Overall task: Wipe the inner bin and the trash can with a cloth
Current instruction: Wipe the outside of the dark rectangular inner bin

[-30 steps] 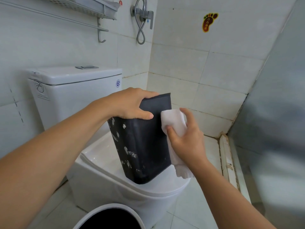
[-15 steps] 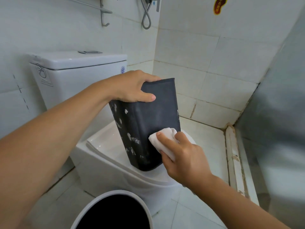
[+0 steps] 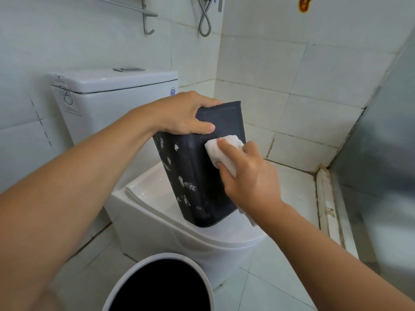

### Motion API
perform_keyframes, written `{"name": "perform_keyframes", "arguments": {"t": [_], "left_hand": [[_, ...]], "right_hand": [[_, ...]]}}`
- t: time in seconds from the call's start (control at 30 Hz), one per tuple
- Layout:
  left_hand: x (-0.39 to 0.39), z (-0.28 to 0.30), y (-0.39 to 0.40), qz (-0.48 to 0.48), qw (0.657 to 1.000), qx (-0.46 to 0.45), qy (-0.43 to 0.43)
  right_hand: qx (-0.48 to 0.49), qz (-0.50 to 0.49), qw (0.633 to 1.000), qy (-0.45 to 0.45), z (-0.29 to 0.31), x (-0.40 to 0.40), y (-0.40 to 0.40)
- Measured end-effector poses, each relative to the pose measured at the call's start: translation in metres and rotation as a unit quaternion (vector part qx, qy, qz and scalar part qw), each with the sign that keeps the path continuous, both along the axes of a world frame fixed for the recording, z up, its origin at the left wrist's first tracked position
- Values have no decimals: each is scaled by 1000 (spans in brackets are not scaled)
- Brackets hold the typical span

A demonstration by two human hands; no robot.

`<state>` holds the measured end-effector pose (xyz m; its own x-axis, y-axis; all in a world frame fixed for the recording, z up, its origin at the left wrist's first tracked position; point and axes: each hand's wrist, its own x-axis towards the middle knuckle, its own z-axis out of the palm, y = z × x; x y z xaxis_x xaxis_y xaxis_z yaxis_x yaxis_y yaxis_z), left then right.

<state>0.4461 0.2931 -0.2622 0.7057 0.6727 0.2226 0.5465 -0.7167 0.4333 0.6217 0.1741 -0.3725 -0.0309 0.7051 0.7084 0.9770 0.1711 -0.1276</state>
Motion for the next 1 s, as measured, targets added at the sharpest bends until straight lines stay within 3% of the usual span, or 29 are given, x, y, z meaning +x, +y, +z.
{"name": "perform_keyframes", "arguments": {"t": [0.2, 0.3, 0.4, 0.53, 0.73, 0.9, 1.0], "left_hand": [[-12, -1, 5, -7, 999, -27, -18], [-5, 0, 10, 37, 999, -14, 6], [-1, 2, 13, 83, 989, -121, -25], [2, 7, -1, 41, 973, -213, -83], [11, 11, -17, 52, 979, -188, -64], [4, 7, -8, 83, 985, -142, -50], [5, 4, -5, 85, 990, -109, -24]], "right_hand": [[-96, 39, 992, -78, -29, 6, -32], [-88, 23, 995, -49, -26, 8, -35], [-41, -9, 999, 5, -13, 7, -24], [3, -66, 994, 89, 19, 9, 1], [22, -105, 991, 79, 39, -1, 20], [25, 27, 999, -20, 21, -20, -2], [19, 21, 999, -22, 19, -15, -3]]}}
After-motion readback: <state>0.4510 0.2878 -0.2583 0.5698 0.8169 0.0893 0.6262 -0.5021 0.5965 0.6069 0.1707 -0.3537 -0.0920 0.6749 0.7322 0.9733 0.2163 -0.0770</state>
